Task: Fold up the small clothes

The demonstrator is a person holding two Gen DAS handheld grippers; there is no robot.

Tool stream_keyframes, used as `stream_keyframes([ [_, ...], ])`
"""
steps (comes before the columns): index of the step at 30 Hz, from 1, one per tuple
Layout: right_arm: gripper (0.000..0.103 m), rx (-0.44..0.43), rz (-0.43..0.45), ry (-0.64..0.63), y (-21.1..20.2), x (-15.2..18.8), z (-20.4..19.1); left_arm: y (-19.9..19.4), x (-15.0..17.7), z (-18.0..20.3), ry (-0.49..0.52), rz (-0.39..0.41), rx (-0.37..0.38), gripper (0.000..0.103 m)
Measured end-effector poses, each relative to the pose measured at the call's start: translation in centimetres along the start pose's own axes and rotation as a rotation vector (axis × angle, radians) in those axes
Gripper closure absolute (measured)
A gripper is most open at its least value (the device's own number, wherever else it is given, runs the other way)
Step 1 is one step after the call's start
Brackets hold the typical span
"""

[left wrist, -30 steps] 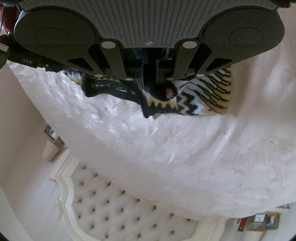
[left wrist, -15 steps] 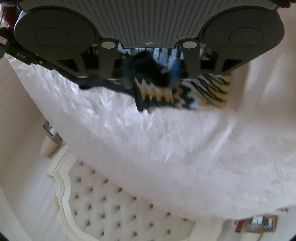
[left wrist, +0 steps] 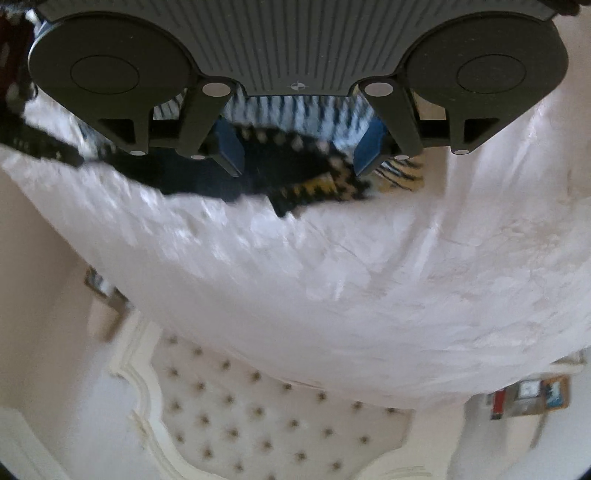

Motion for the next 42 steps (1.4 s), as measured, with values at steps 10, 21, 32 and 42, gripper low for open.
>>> stream_keyframes([
  [10,0.037,-0.002,-0.051,-0.203,-1.0,2.3,-3.0,3.0,3.8,1.8,0.178,-0.107,-0.104,0.039],
  [21,0.03,0.024,-0.192,-0.452,2.9,5.1,-6.1,4.6,5.0,0.4,0.157,-0.132,-0.145,0.038],
  [32,0.022,0.141,-0.26,-0.424,7.1,5.2,-4.3,4.8,4.9,0.8,0.165,-0.138,-0.155,0.034],
  [42,0.019,0.081,-0.187,-0.485,1.4,6.3,-6.9,0.4,6.8,2.0,0.194,-0.144,-0.137,0.034],
])
Point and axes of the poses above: each gripper's, at about its wrist camera, not at the fingertips, and y roughly the way its jaws point, z to its right, x to its underside, the point moved 3 cm from there along y, roughly the way its jaws point, and after that the axes turned 5 degrees about -x, right-handed, at the moved point
